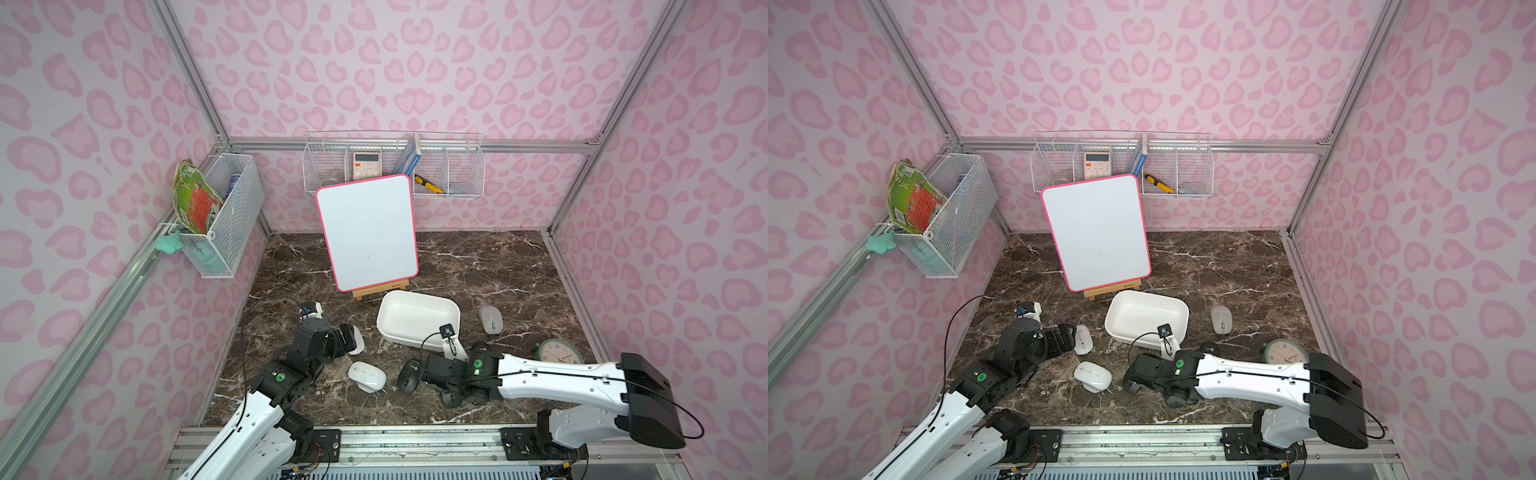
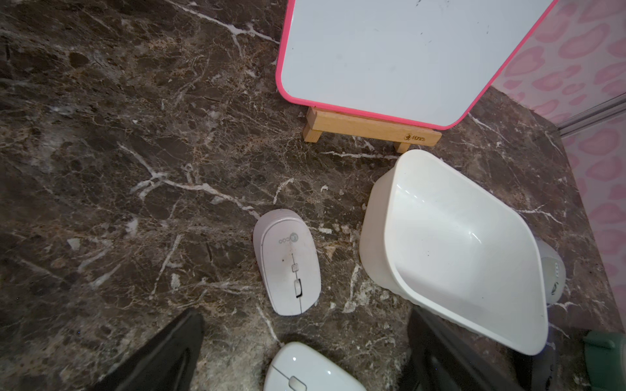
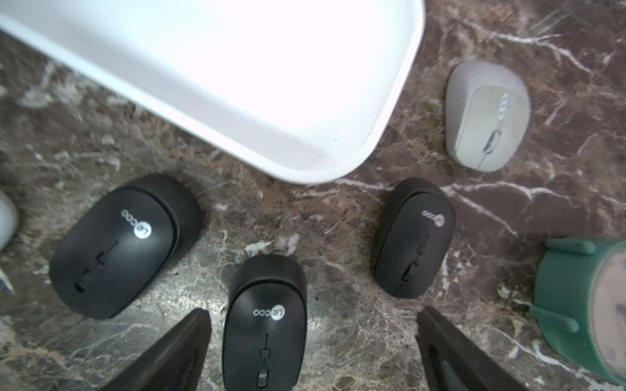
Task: Take out the mouse from the storage box
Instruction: Place the mouse at the center of the board, then reset both arms
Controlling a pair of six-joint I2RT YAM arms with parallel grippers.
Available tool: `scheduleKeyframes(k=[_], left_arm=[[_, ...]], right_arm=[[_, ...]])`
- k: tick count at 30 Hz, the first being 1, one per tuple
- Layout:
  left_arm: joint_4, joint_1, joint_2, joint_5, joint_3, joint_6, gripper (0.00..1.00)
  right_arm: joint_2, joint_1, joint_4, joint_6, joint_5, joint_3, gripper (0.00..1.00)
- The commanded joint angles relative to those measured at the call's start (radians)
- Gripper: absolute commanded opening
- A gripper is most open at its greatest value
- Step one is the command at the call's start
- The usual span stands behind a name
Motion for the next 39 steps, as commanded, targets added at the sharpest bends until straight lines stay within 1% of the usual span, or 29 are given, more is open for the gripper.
scheduleKeyframes(k=[1,2,3,5,8,11,12,16,18,21,24,27,33,35,39], left_arm=[[-0.015,0.001,-0.022,0.033,0.013,-0.014,0.99],[-0.015,0.0,-0.03,0.037,0.013,-0.018,0.99],[-0.018,0.0,-0.038,0.036,0.016,-0.023,0.99],[-0.027,-0.001,-0.056,0.027,0.025,-0.026,0.99],[-0.052,-0.001,-0.091,-0.019,0.043,-0.041,0.99],[-0.033,-0.001,-0.115,-0.088,0.051,-0.06,0.99],[-0.001,-0.001,-0.112,-0.113,0.054,-0.054,0.99],[0.126,0.0,-0.039,-0.22,0.08,-0.033,0.99],[0.182,-0.001,0.009,-0.255,0.093,-0.014,0.99],[0.22,-0.001,0.092,-0.284,0.136,0.05,0.99],[0.233,-0.001,0.161,-0.33,0.174,0.107,0.99],[0.233,0.002,0.202,-0.426,0.197,0.12,0.99],[0.444,0.012,0.263,-0.591,0.1,0.304,0.99],[0.444,0.06,0.288,-0.617,0.085,0.292,0.99],[0.437,0.214,0.338,-0.551,0.036,0.183,0.99]], right_arm=[[-0.128,-0.025,0.026,-0.064,0.104,-0.024,0.97],[-0.184,-0.037,0.057,-0.087,0.15,-0.046,0.97],[-0.234,-0.064,0.09,-0.12,0.163,-0.063,0.97],[-0.323,-0.14,0.16,-0.182,0.159,-0.093,0.98],[-0.465,-0.249,0.289,-0.261,0.15,-0.167,1.0],[-0.62,-0.319,0.469,-0.365,0.138,-0.278,1.0],[-0.676,-0.337,0.538,-0.397,0.137,-0.32,1.0],[-0.882,-0.377,0.768,-0.534,0.139,-0.476,1.0],[-0.965,-0.387,0.83,-0.582,0.151,-0.523,1.0],[-1.055,-0.398,0.842,-0.634,0.185,-0.564,1.0],[-1.076,-0.401,0.782,-0.614,0.226,-0.56,1.0],[-1.049,-0.405,0.795,-0.62,0.21,-0.575,1.0],[-0.892,-0.444,0.871,-0.686,0.168,-0.544,1.0],[-0.839,-0.463,0.895,-0.704,0.164,-0.517,1.0],[-0.725,-0.519,0.948,-0.757,0.112,-0.463,1.0]])
